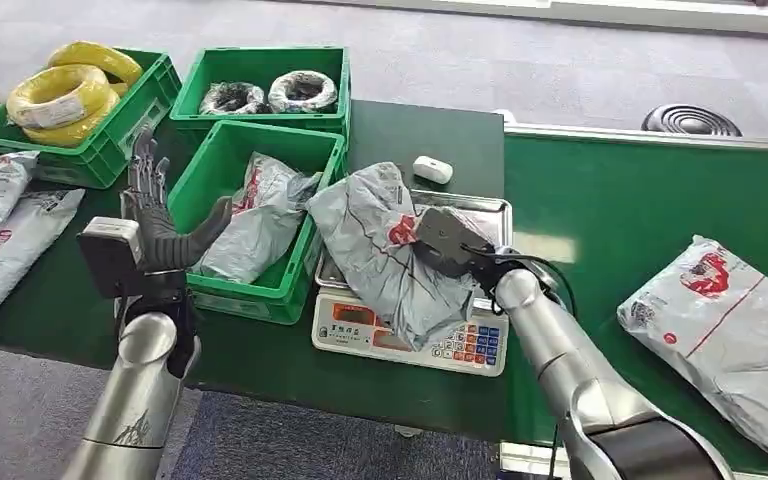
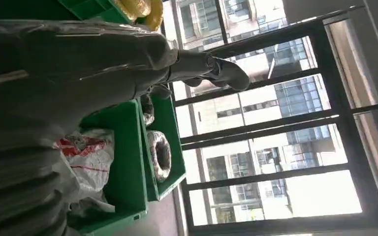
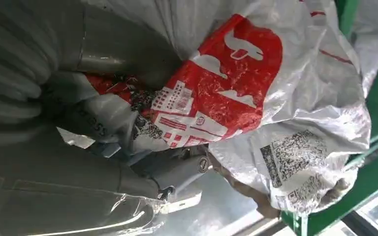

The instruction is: Moved the parcel from conveyor to table for the left to box.

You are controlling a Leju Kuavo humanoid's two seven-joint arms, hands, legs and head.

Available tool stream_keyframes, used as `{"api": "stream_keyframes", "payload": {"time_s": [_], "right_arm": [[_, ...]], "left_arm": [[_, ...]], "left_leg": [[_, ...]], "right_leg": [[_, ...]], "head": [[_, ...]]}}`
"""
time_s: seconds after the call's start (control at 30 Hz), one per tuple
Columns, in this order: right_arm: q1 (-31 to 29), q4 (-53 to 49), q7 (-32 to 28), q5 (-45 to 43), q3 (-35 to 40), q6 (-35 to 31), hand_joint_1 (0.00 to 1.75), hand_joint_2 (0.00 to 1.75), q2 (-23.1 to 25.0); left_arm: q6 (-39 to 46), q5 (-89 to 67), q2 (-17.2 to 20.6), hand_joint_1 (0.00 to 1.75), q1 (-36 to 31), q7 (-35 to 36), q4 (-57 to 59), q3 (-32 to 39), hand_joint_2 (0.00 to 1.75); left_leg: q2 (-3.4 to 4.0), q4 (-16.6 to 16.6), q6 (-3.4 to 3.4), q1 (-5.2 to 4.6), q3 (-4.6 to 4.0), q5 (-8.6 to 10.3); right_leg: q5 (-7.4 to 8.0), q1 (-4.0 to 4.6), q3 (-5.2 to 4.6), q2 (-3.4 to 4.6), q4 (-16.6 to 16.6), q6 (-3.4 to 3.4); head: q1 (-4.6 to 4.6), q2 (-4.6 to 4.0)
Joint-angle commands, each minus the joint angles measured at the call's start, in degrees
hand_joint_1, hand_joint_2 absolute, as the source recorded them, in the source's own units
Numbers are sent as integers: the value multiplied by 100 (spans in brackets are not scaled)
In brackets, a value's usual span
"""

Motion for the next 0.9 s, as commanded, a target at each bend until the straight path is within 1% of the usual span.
{"api": "stream_keyframes", "payload": {"time_s": [0.03, 0.13, 0.23, 0.33, 0.37, 0.43, 0.5, 0.57, 0.63, 0.67, 0.7, 0.73, 0.77, 0.8, 0.83, 0.9], "right_arm": [[-185, 584, 25, 2, 193, -183, 0, 175, -105], [-119, 462, 269, 131, 205, -632, 0, 175, -170], [-85, 387, 331, 166, 206, -742, 0, 175, -195], [14, 185, 610, 366, 249, -1174, 0, 175, -293], [91, 37, 660, 362, 171, -1353, 0, 175, -379], [282, -268, 694, 220, -72, -1484, 0, 175, -598], [614, -777, 756, 71, -416, -1712, 0, 175, -842], [1030, -1343, 702, -57, -757, -1846, 0, 175, -1003], [1601, -2155, 421, -476, -1326, -1911, 0, 175, -1024], [1925, -2645, 222, -849, -1757, -2146, 0, 175, -950], [2075, -2845, 189, -927, -1887, -2176, 0, 175, -962], [2136, -2945, 182, -936, -1914, -2166, 0, 175, -968], [2321, -3210, 48, -1250, -2200, -2245, 0, 175, -876], [2508, -3430, -25, -1463, -2386, -2300, 0, 175, -829], [2673, -3592, -73, -1640, -2501, -2271, 0, 175, -824], [2905, -3830, -46, -1857, -2690, -2237, 0, 175, -805]], "left_arm": [[-88, -200, 68, 0, -285, 261, 626, -196, 175], [-100, -636, 98, 0, -367, 633, 611, -450, 175], [-118, -705, 86, 0, -397, 724, 581, -492, 175], [-212, -1116, 221, 0, -573, 1047, 728, -786, 175], [-273, -1250, 270, 0, -678, 1149, 845, -934, 175], [-355, -1398, 284, 0, -810, 1286, 1020, -1142, 175], [-421, -1642, 300, 0, -924, 1551, 1188, -1390, 175], [-404, -2057, 291, 0, -1043, 1718, 1352, -1660, 175], [-418, -2453, 107, 0, -1216, 1893, 1559, -1847, 175], [-435, -2806, 26, 0, -1351, 2096, 1729, -2017, 175], [-462, -2908, -57, 0, -1399, 2153, 1805, -2064, 175], [-455, -2930, -97, 0, -1422, 2178, 1850, -2072, 175], [-559, -3080, -173, 0, -1497, 2246, 2017, -2152, 175], [-674, -3156, -263, 0, -1558, 2268, 2184, -2209, 175], [-759, -3159, -355, 0, -1613, 2269, 2356, -2237, 175], [-941, -3239, -518, 0, -1767, 2282, 2818, -2400, 175]], "left_leg": [[-3, -2, 0, -1, 0, 4], [-12, -11, 1, 0, 1, 13], [-13, -10, 2, 0, 1, 12], [-7, -3, 2, 1, 0, 5], [-8, -5, 3, 1, 1, 6], [-18, -6, 3, 2, 0, 9], [-43, -5, 4, 2, -4, 14], [-40, -3, 3, 1, -1, 9], [-43, -2, 4, 0, -3, 10], [-43, 1, 2, 2, -4, 6], [-64, 0, 3, 3, -5, 10], [-67, 4, 2, 1, -10, 8], [-56, 6, 2, -2, -11, 5], [-71, -1, 4, -4, -8, 9], [-51, 5, 3, -4, -11, 2], [-57, 0, 4, -4, -9, 5]], "right_leg": [[2, 0, 0, -5, -1, -3], [7, 1, 4, -17, -10, -4], [7, 1, 1, -18, -11, -2], [3, 2, 0, -10, -6, -1], [3, 2, 2, -13, -7, -1], [2, 3, 5, -24, -8, -1], [0, 3, 10, -49, -11, 0], [-1, 2, 10, -41, -9, 1], [-1, 0, 11, -45, -11, 1], [-3, 1, 11, -41, -9, 0], [-3, 2, 16, -60, -16, 1], [-4, 0, 10, -56, -11, 1], [-4, -3, 4, -46, -7, 1], [-5, -4, 14, -65, -15, 1], [-4, -5, 6, -42, -7, 1], [-4, -5, 8, -50, -12, 0]], "head": [[-2, 0], [-2, 0], [0, 0], [-2, 0], [-2, 0], [0, 0], [0, 0], [-2, 0], [0, 0], [-2, 0], [-2, 0], [2, 0], [-2, 0], [-2, 0], [-2, 0], [-4, 0]]}}
